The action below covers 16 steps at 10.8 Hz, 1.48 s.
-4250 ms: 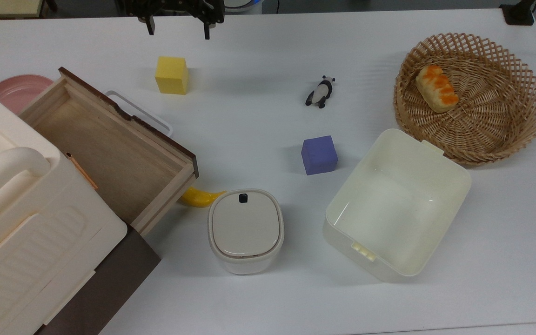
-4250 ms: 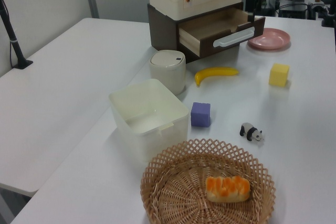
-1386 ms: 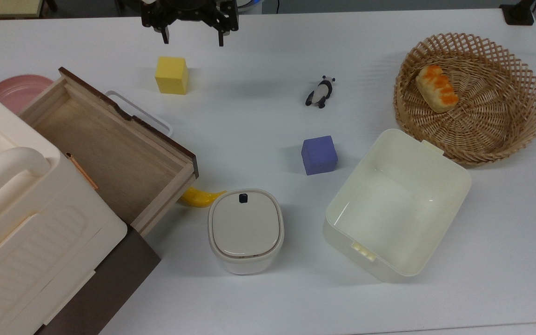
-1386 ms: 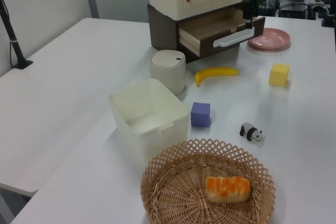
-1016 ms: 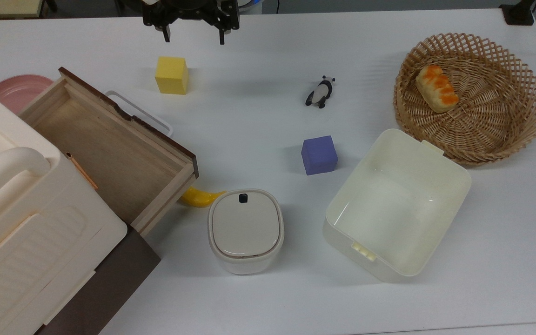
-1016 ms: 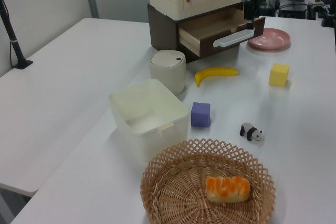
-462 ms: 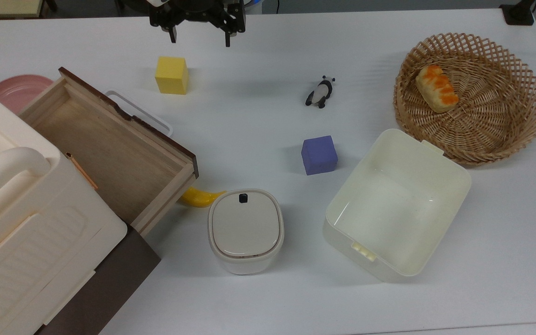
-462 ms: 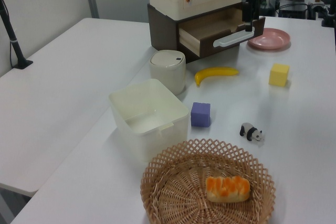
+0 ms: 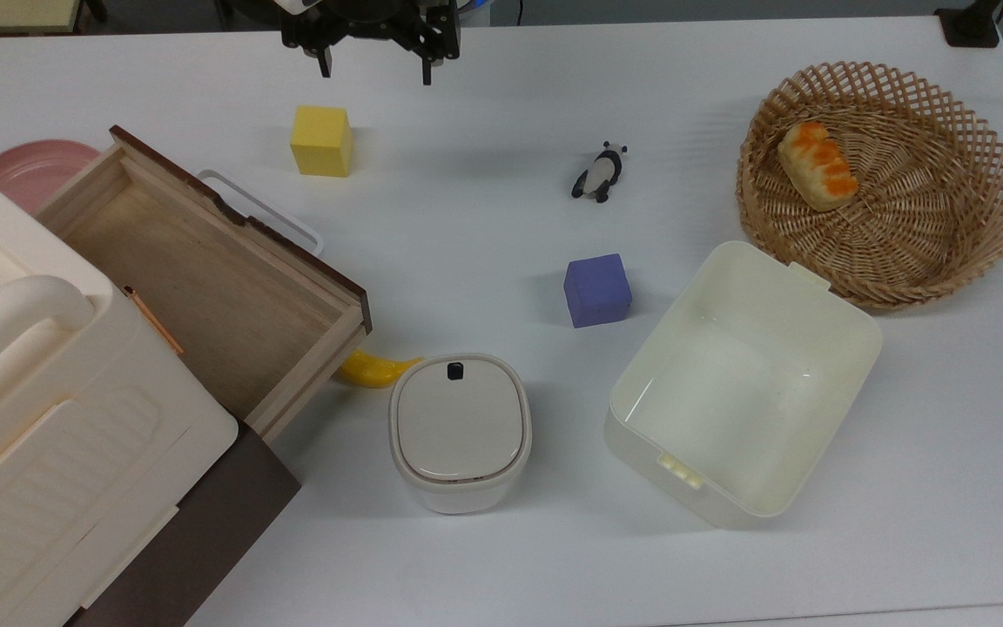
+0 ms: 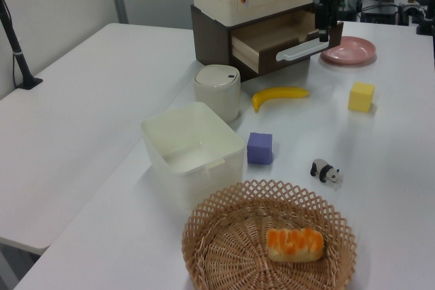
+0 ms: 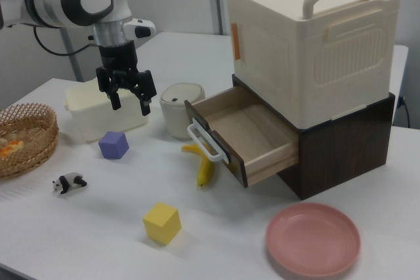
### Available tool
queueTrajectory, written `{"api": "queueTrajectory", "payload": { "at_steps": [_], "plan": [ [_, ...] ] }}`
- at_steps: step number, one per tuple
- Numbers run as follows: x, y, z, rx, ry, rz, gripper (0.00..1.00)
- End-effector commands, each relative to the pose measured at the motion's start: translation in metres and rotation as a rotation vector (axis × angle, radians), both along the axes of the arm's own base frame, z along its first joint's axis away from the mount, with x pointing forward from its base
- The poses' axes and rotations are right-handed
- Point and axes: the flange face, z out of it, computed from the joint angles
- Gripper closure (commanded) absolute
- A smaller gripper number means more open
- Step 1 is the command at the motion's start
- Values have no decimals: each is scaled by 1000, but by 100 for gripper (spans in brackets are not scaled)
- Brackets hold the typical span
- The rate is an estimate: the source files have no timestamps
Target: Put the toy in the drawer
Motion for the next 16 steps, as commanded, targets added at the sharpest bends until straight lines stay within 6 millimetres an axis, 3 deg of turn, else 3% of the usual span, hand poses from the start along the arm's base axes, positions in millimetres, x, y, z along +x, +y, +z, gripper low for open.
{"api": "queueTrajectory", "payload": {
  "at_steps": [1,8,10,14,16],
  "plan": [
    [-7,7,-1,11,27,-15,0],
    [-16,19,4,7,32,-27,0],
    [-31,44,5,1,33,-31,0],
    [-54,113,-16,-34,52,-135,0],
    [-61,144,-36,-27,50,-186,0]
  ]
}}
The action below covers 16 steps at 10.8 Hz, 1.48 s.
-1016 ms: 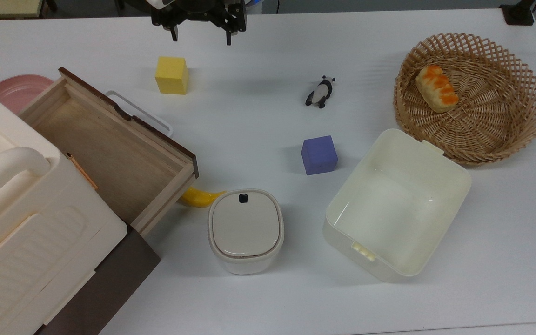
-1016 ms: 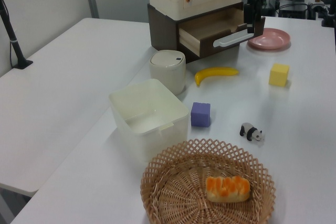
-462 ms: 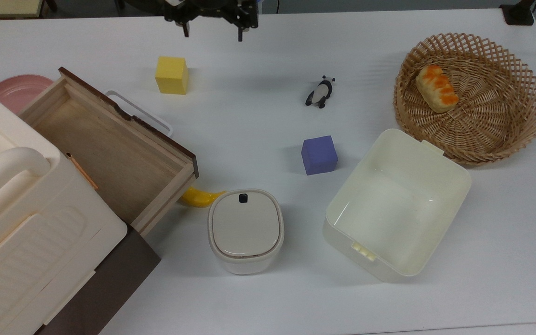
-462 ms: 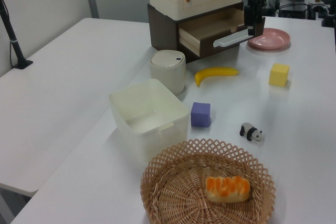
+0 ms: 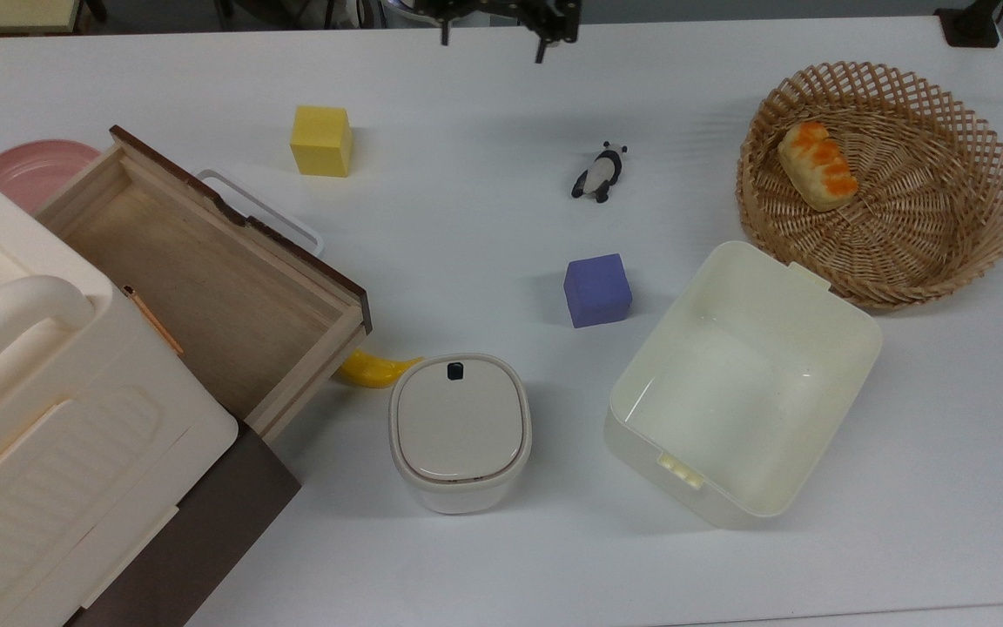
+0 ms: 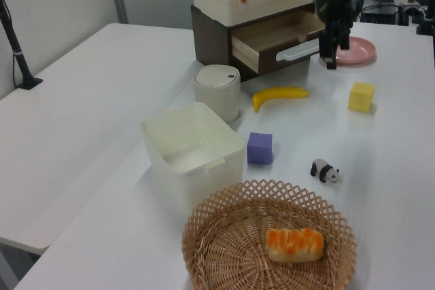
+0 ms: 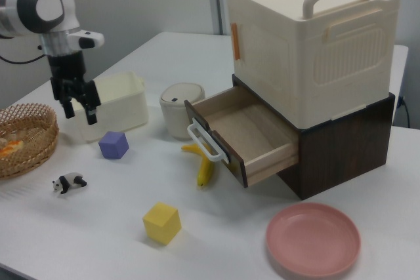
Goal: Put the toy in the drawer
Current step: 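Move the open gripper over the panda toy and lower onto it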
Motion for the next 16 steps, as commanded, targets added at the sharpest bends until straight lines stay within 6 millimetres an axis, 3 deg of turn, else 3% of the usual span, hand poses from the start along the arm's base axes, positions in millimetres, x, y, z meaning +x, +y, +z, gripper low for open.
{"api": "queueTrajectory", "payload": {
  "at_steps": [1,3,5,7,9,13,15,16],
  "plan": [
    [-19,40,-37,16,-29,-104,0],
    [-14,63,-76,4,-21,-107,0],
    [-8,81,-98,-1,-41,-153,0],
    [-1,96,-138,-28,-18,-200,0],
    [-6,115,-174,-48,-3,-210,0],
    [-16,136,-228,-72,20,-234,3],
    [-20,144,-232,-70,21,-220,25],
    [-20,145,-232,-69,21,-218,46]
  ]
}}
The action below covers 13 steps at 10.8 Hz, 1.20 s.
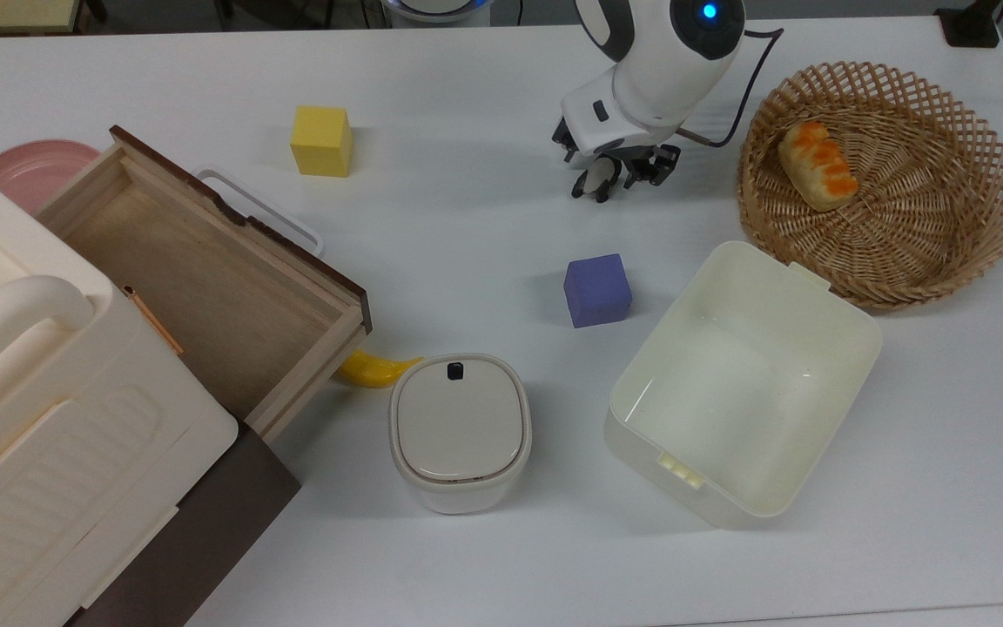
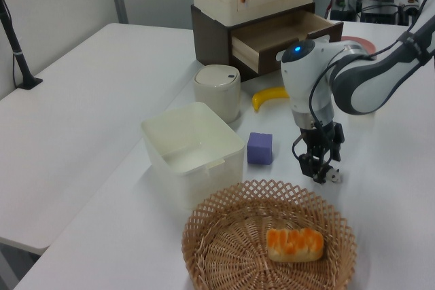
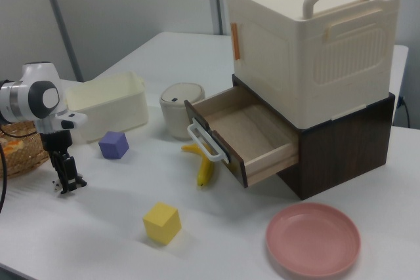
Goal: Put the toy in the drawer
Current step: 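Close the gripper on the panda toy and lift it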
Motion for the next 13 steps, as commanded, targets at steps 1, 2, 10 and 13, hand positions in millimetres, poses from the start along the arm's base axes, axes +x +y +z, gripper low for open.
{"api": "queueTrajectory", "payload": {
  "at_steps": [1,2,10,13],
  "plan": [
    [-5,5,1,14,-14,-11,70],
    [-5,6,2,16,-16,-9,92],
    [-7,-59,133,49,-7,45,99],
    [18,-112,205,109,-21,37,99]
  ]
}}
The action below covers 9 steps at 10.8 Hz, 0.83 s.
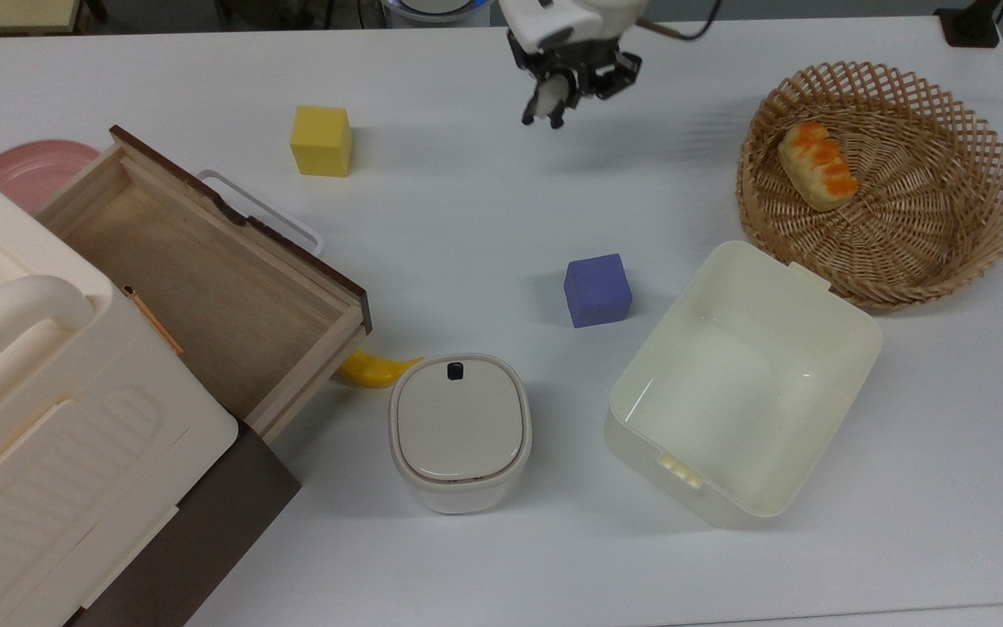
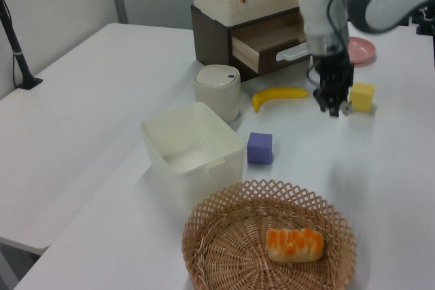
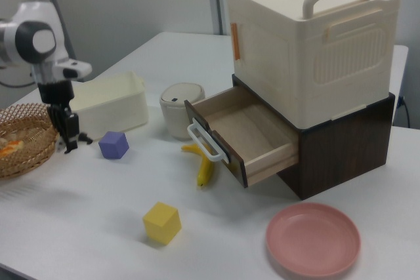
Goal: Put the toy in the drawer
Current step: 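Carry the panda toy over to the open wooden drawer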
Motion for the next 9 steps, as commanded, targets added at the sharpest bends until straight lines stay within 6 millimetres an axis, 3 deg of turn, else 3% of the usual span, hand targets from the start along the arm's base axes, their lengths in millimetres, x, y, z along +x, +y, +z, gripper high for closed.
{"api": "queueTrajectory", "payload": {
  "at_steps": [1,5,7,9],
  "plan": [
    [30,-60,70,87,-40,-12,99],
    [57,-144,123,117,-150,-26,98],
    [75,-191,134,111,-199,-63,98],
    [98,-232,118,98,-208,-111,98]
  ]
}}
